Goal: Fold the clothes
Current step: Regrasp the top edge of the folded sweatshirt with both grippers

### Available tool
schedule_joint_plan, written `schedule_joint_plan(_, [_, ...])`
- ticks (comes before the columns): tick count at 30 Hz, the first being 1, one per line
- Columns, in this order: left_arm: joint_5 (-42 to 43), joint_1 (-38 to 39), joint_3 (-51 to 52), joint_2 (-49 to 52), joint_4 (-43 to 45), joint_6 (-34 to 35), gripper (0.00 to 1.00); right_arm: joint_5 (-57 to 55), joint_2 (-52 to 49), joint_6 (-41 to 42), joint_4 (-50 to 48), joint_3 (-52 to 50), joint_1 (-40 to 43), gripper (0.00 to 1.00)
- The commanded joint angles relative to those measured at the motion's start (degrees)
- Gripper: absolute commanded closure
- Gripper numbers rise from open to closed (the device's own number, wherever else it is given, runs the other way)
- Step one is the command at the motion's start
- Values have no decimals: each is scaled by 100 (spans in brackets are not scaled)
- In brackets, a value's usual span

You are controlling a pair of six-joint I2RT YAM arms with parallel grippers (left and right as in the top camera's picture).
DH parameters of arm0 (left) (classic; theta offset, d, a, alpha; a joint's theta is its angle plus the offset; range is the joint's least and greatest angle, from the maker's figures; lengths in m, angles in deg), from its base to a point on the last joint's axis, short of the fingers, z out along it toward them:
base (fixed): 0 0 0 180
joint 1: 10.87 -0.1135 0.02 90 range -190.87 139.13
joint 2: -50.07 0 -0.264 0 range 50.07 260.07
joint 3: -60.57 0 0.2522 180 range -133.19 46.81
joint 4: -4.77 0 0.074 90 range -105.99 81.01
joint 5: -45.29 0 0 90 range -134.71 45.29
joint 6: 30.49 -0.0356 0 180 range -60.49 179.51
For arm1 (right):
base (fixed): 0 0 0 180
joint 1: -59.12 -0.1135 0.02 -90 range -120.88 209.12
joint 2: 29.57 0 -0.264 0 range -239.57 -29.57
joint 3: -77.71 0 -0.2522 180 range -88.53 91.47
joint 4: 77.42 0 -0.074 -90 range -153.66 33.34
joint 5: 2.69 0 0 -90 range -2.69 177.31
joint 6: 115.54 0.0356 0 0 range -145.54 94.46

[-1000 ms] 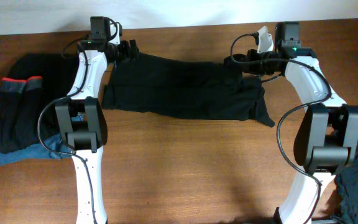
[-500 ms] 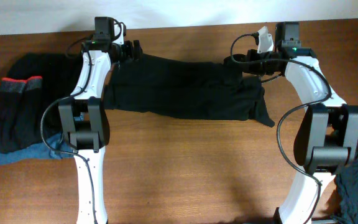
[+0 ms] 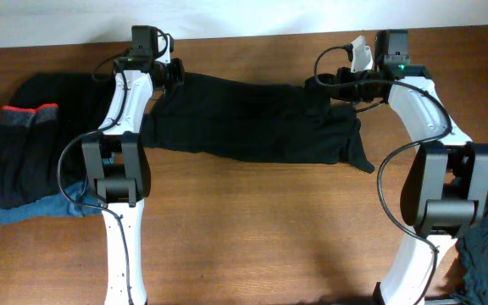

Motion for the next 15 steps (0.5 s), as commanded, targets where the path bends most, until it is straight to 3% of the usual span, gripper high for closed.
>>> schedule_joint_plan(1, [-214, -46, -153, 103, -153, 0, 99, 94, 269, 24, -15, 111, -50, 96])
schedule_joint_plan(8, [-236, -339, -813, -216, -1233, 4, 99, 98, 664, 26, 129, 118, 166, 96])
schedule_joint_plan(15, [-103, -474, -968, -745, -2402, 2, 99, 94, 935, 22, 1069, 118, 254, 96])
